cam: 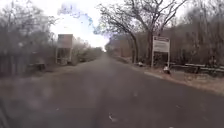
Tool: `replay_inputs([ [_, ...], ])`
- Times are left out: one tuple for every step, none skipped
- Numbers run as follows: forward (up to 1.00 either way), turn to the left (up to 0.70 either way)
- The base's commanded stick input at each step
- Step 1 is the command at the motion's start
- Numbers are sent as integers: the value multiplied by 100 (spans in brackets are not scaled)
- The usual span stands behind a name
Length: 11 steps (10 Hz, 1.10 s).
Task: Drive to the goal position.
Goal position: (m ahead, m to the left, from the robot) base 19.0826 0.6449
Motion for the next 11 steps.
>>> replay_inputs([
  [70,0],
  [70,0],
  [70,0],
  [70,0],
  [70,0],
  [70,0],
  [70,0],
  [70,0],
  [70,0],
  [70,0],
  [70,0],
])
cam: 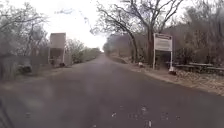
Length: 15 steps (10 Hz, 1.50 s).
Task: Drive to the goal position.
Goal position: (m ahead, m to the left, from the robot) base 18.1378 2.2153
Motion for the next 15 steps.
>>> replay_inputs([
  [70,0],
  [70,0],
  [70,0],
  [70,0],
  [70,0],
  [70,0],
  [70,0],
  [70,0],
  [70,0],
  [70,0],
  [70,0],
  [70,0],
  [70,0],
  [70,0],
  [70,0],
])
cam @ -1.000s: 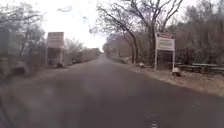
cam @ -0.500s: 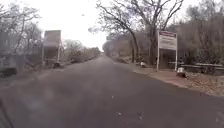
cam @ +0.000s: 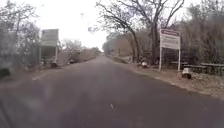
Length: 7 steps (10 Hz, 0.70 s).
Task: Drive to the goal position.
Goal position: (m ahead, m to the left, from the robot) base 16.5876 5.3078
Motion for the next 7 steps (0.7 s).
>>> replay_inputs([
  [70,0],
  [70,0],
  [70,0],
  [70,0],
  [70,0],
  [70,0],
  [70,0],
])
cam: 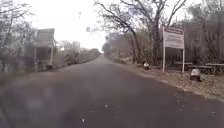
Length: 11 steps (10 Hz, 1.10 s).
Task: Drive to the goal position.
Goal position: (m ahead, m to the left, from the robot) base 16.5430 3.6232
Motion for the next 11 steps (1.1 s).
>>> replay_inputs([
  [70,0],
  [70,0],
  [70,0],
  [70,0],
  [70,0],
  [70,0],
  [70,0],
  [70,0],
  [70,0],
  [70,0],
  [70,0],
])
